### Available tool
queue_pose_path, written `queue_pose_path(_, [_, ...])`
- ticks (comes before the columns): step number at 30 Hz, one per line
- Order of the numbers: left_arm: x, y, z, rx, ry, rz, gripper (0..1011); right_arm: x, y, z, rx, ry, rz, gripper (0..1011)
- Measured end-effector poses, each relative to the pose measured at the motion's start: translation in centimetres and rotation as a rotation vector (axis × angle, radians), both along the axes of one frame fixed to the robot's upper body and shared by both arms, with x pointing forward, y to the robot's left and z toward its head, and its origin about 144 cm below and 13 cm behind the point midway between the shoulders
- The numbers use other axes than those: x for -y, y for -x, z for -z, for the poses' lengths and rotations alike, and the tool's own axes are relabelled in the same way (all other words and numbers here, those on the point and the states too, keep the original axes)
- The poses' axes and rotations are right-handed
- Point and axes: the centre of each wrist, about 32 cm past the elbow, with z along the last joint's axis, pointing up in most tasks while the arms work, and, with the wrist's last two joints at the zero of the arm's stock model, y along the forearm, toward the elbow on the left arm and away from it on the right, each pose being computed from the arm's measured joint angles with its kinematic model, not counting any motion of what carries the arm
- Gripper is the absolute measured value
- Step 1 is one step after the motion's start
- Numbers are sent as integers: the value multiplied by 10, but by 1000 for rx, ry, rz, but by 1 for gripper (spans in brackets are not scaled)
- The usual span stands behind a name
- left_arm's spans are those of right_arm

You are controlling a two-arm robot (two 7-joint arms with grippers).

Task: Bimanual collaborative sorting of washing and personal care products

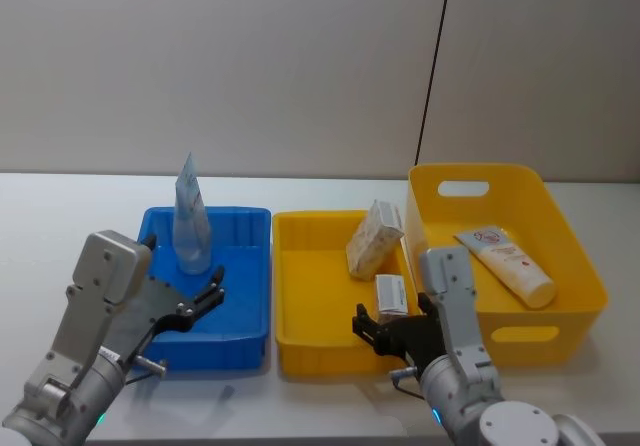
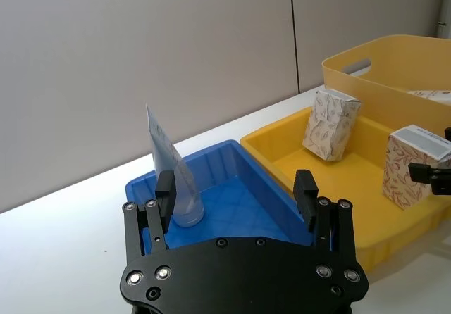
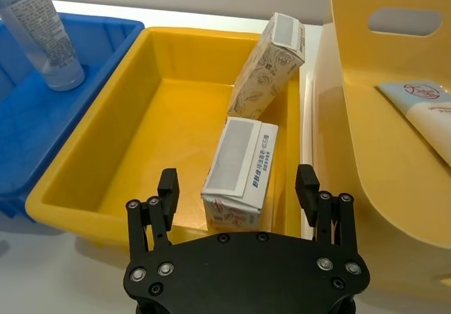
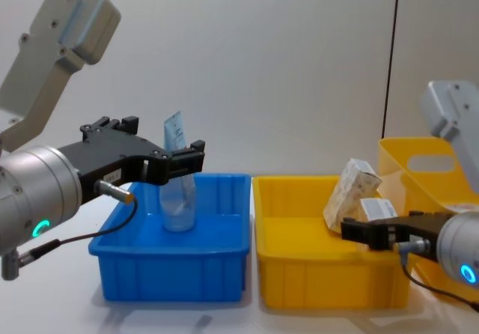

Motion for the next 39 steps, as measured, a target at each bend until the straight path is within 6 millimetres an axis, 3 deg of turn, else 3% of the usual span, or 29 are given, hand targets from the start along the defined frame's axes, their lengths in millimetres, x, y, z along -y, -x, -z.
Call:
queue_pose_path(3, [0, 0, 0, 0, 0, 0, 1001, -2, -2, 1, -1, 3, 5, 1000])
queue_pose_path(10, [0, 0, 0, 0, 0, 0, 1001, -5, -6, 2, -1, 8, 13, 860])
queue_pose_path(17, [0, 0, 0, 0, 0, 0, 1001, -7, -8, 3, -1, 11, 18, 616])
queue_pose_path(27, [0, 0, 0, 0, 0, 0, 1001, -9, -10, 3, -2, 13, 21, 344])
queue_pose_path(39, [0, 0, 0, 0, 0, 0, 1001, -7, -9, 2, 26, -2, 8, 311])
